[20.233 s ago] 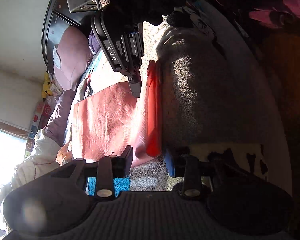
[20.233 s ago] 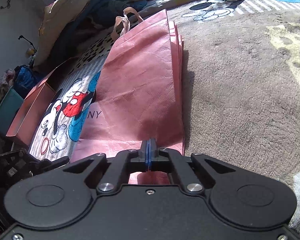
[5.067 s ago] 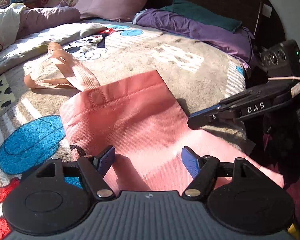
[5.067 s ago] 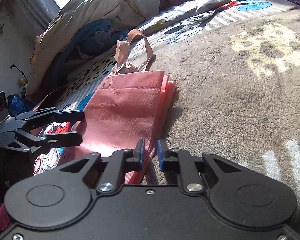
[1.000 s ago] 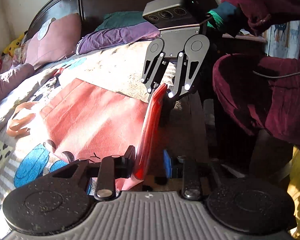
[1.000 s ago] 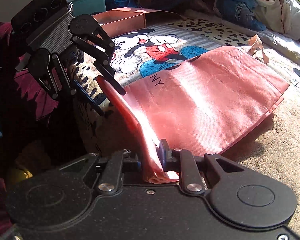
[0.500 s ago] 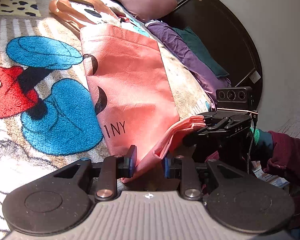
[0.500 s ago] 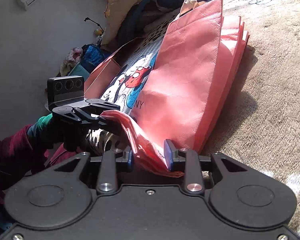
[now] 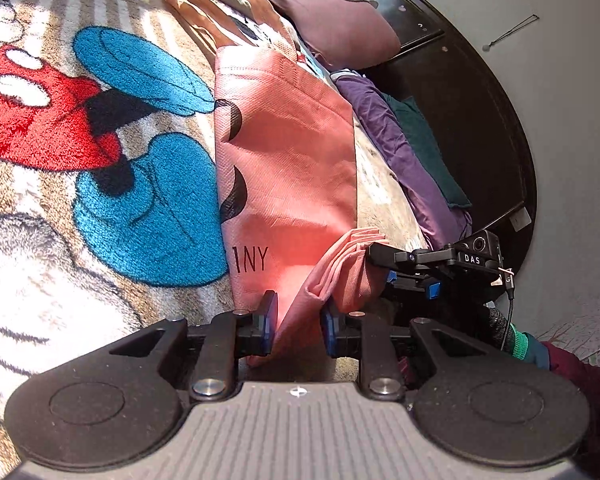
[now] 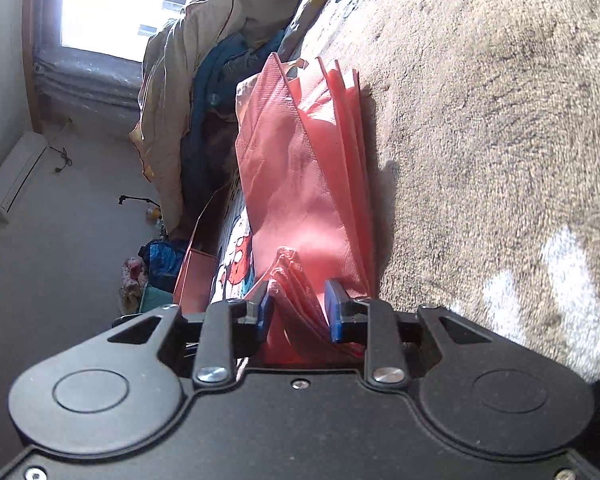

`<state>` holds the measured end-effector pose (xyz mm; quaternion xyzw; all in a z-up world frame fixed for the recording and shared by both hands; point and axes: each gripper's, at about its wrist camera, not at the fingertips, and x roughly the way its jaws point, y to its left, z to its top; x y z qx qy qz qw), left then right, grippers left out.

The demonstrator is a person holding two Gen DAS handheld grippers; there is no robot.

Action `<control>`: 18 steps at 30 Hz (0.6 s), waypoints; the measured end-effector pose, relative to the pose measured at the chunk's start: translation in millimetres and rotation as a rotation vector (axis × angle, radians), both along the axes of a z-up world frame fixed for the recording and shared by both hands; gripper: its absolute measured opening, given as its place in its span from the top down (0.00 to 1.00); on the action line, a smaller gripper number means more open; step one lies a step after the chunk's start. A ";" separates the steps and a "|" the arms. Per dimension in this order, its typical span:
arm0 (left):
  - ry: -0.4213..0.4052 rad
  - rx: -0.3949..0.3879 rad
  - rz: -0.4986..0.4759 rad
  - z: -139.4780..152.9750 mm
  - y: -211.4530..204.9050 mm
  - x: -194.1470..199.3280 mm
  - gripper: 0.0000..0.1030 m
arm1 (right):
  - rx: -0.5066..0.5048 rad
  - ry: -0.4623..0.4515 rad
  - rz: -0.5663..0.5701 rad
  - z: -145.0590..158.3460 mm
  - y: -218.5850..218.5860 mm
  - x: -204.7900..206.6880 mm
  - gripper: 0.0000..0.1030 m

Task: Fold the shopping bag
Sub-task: 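Lift the bag upright by its bottom with both tools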

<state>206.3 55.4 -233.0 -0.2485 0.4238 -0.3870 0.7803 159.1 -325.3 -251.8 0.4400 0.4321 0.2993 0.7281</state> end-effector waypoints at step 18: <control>-0.246 -0.053 0.095 4.4 4.6 -38.6 0.78 | -0.230 -0.301 -0.001 18.8 13.9 -33.1 0.75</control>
